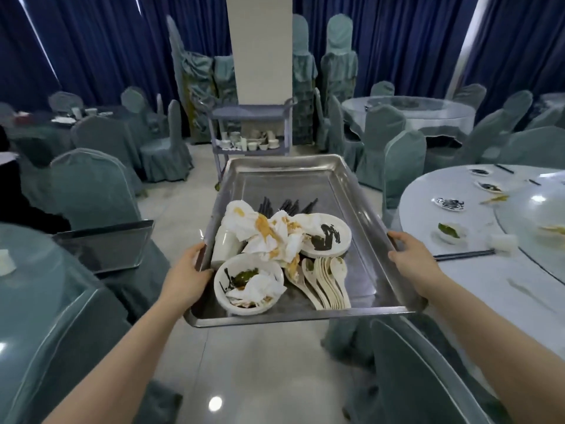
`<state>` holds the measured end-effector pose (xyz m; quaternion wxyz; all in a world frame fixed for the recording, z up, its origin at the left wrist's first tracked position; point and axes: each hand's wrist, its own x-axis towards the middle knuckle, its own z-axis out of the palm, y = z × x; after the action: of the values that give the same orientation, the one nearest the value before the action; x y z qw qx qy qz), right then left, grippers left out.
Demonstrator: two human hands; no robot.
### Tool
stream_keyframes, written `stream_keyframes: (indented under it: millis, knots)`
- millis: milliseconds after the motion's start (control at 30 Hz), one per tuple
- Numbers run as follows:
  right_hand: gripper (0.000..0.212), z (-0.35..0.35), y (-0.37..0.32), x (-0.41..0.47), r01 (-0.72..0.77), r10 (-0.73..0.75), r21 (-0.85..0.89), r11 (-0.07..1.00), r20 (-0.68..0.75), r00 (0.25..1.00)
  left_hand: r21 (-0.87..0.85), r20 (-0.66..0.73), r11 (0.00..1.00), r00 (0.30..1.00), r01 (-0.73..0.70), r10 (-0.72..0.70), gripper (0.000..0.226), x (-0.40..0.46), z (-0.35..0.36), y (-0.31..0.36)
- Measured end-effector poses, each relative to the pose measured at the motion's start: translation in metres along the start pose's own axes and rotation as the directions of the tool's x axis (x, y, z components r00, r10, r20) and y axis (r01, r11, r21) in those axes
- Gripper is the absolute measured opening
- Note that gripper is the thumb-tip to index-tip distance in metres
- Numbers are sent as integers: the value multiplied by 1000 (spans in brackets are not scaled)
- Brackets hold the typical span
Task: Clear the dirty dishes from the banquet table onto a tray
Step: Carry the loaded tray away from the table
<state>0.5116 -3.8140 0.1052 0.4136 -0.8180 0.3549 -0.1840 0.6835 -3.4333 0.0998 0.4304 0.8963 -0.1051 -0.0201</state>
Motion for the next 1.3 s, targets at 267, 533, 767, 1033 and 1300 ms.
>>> stream_keyframes:
  millis: [267, 533, 767, 1033, 1300]
  knots:
    - [49, 88, -68, 236, 73, -69, -29, 997, 114, 991, 45, -88, 996, 994, 70, -66, 62, 211, 36, 18]
    - [45, 211, -139, 453, 96, -95, 6, 995, 137, 986, 46, -151, 995, 985, 86, -78, 63, 454, 60, 0]
    - [48, 269, -167, 631, 38, -37, -5, 999, 95, 995, -30, -81, 998, 995, 57, -59, 65, 661, 110, 12]
    - [46, 346, -204, 881, 45, -45, 6, 999, 70, 996, -62, -118, 996, 990, 65, -72, 65, 905, 192, 29]
    - [48, 447, -270, 1104, 105, -107, 20, 994, 172, 979, -49, -198, 984, 964, 171, -177, 62, 1113, 224, 35]
